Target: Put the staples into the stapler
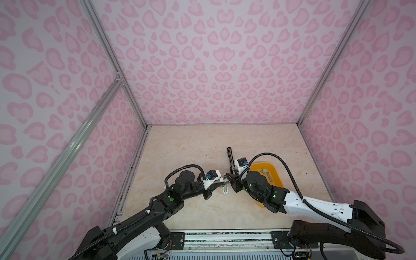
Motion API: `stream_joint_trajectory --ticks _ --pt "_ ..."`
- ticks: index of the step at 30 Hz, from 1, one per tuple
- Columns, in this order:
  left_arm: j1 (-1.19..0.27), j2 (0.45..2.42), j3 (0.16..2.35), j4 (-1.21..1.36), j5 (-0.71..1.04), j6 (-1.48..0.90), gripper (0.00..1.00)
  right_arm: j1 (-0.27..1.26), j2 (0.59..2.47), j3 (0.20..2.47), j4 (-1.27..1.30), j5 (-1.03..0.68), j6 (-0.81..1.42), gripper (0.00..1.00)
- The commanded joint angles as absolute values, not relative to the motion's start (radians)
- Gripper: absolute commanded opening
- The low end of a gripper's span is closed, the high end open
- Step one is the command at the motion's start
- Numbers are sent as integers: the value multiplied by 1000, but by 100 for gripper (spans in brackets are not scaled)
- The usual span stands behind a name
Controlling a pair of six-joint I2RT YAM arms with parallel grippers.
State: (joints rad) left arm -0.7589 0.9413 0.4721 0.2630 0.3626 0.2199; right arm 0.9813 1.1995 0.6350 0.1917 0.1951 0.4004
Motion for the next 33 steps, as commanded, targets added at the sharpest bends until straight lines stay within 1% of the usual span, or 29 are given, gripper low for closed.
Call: stream_joint_trajectory --ticks 1,18,22,25,26,30,31,33 --pt "-758 902 456 349 347 216 3 990 1220 638 192 180 408 48" --pt "-759 820 416 385 362 214 3 1055 1312 664 259 119 362 47" --pt "-758 819 405 402 350 217 3 1056 1290 659 250 151 346 48" --pt "-759 810 397 405 332 226 3 1055 1248 630 263 247 305 51" --pt "-758 806 393 407 323 230 3 1053 1233 615 276 282 287 52" --pt "-758 801 363 431 249 250 3 1033 1161 508 411 329 92 52" --pt "-757 804 359 434 224 252 3 1024 1142 476 456 318 48 52" --pt "-755 806 358 431 200 257 3 981 1122 421 532 175 -36 58"
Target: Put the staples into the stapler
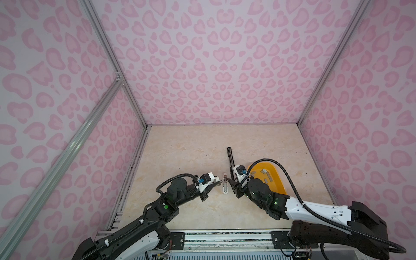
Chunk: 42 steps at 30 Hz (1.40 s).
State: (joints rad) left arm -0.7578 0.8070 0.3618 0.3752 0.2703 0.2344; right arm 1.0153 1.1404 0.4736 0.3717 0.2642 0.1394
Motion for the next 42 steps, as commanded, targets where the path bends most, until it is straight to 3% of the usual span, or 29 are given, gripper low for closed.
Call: stream_joint_trajectory --ticks 1,7,17,25,42 --pt "-754 807 359 427 197 260 3 953 1121 407 549 84 -67 58" --pt "-752 812 377 395 201 265 3 880 1128 432 475 -63 -74 49" --pt "-752 820 412 345 302 277 3 884 1073 314 689 -232 -154 56" --pt "-752 843 429 332 340 272 3 889 1034 327 636 -371 -193 66" --pt "-752 835 439 318 395 274 3 906 1092 362 603 -406 -199 67"
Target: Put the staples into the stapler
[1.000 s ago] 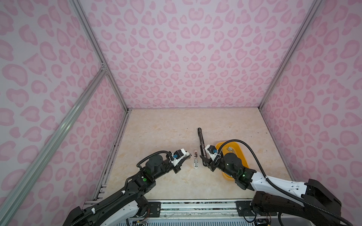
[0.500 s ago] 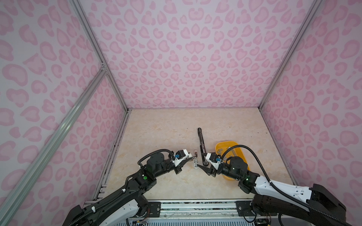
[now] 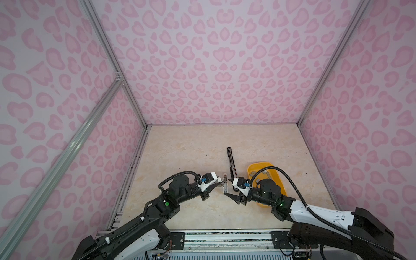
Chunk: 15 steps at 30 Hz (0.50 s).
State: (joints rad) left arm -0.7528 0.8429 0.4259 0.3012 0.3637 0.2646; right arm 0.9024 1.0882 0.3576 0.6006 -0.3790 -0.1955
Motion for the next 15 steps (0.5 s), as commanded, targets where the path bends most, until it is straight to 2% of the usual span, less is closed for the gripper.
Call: stream_joint_trajectory --ticks 1,7,15 --pt "-752 833 440 316 401 276 3 906 1092 362 606 -410 -196 67" --pt "-752 822 436 315 431 288 3 915 1101 382 579 -433 -198 67" --pt "-755 825 437 319 607 342 3 925 1118 403 544 -437 -213 68"
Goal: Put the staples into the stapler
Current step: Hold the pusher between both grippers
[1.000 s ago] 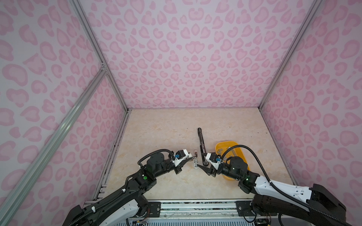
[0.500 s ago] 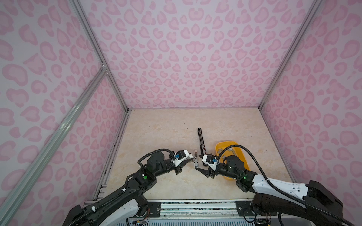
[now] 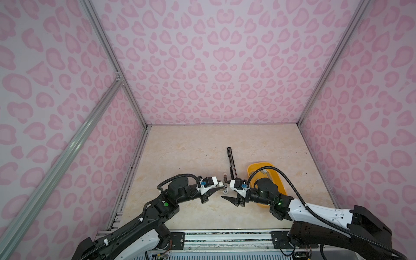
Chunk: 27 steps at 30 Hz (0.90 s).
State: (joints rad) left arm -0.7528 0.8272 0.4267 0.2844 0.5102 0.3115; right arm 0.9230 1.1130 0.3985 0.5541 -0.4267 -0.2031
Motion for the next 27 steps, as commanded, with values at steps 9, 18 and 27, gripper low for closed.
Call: stream_joint_trajectory --ticks 9,18,27 --pt "-753 837 449 307 725 380 3 924 1137 425 516 -479 -222 63" --pt "-753 864 465 295 762 392 3 925 1140 431 514 -511 -217 56" --pt "-754 864 463 302 732 380 3 929 1140 440 498 -515 -225 29"
